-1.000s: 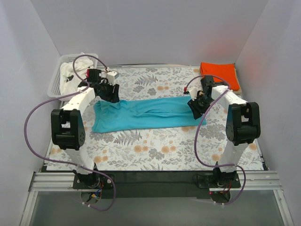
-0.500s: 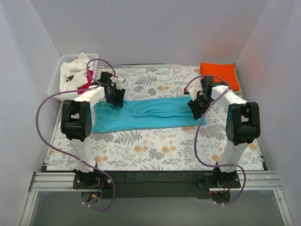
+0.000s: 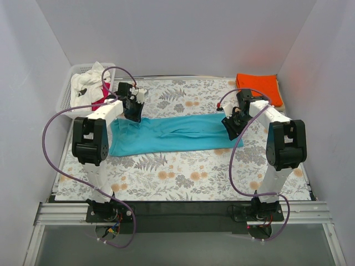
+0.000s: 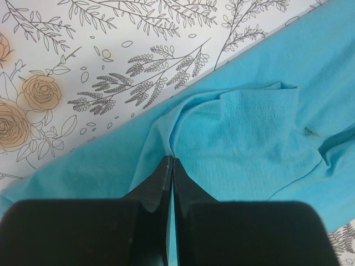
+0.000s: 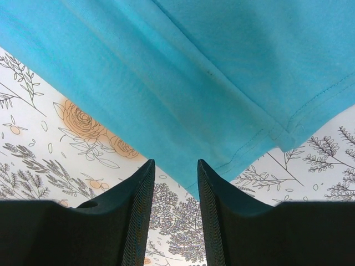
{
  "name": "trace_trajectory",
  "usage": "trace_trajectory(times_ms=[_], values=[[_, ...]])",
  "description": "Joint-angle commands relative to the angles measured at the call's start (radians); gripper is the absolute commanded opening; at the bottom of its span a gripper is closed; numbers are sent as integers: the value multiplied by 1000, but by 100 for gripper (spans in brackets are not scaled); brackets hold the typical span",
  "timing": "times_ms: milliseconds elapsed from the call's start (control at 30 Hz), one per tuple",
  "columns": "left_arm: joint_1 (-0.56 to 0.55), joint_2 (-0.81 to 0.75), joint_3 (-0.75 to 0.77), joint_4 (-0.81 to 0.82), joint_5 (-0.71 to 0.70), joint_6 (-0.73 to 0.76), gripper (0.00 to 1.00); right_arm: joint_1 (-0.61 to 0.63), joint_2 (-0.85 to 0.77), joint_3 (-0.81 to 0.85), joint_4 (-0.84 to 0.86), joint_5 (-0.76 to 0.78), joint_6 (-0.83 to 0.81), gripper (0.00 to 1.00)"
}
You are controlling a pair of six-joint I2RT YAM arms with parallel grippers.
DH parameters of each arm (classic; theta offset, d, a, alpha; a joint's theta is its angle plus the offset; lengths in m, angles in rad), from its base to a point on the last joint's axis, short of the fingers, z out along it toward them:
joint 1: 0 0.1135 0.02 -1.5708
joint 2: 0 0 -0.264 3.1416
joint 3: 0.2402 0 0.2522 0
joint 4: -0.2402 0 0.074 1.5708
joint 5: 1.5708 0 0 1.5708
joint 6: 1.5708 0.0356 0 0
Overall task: Fold and stack the t-shirts
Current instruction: Fold the tshirt
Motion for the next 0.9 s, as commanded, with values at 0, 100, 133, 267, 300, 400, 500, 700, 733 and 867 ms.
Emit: trace_trajectory(times_ms=[0, 100, 133, 267, 300, 400, 500, 700, 733, 867], values=[[-4, -69, 14, -33, 25, 25, 0, -1, 7, 33, -20, -2, -2, 37], [-3, -97, 4, -50, 53, 45, 0, -1, 4, 30, -20, 2, -2, 37], [-3, -115, 4, -66, 60, 53, 0, 0, -1, 30, -20, 2, -3, 37], [-3, -166, -2, -123, 90, 108, 0, 0, -7, 26, -18, 5, -6, 37], [-3, -173, -6, -138, 99, 134, 0, 0, -8, 24, -20, 3, -6, 37], [-3, -206, -34, -197, 110, 203, 0, 0, -10, 21, -20, -2, -6, 37], [-3, -233, -67, -246, 114, 251, 0, -1, -8, 20, -20, -3, -5, 37], [-4, -252, -107, -335, 157, 344, 0, 0, -4, 21, -20, -5, -6, 36], [-6, -250, -129, -326, 154, 343, 0, 0, 1, 23, -20, -8, -5, 36], [-22, -244, -202, -297, 163, 344, 0, 0, 7, 30, -20, -12, 0, 36]])
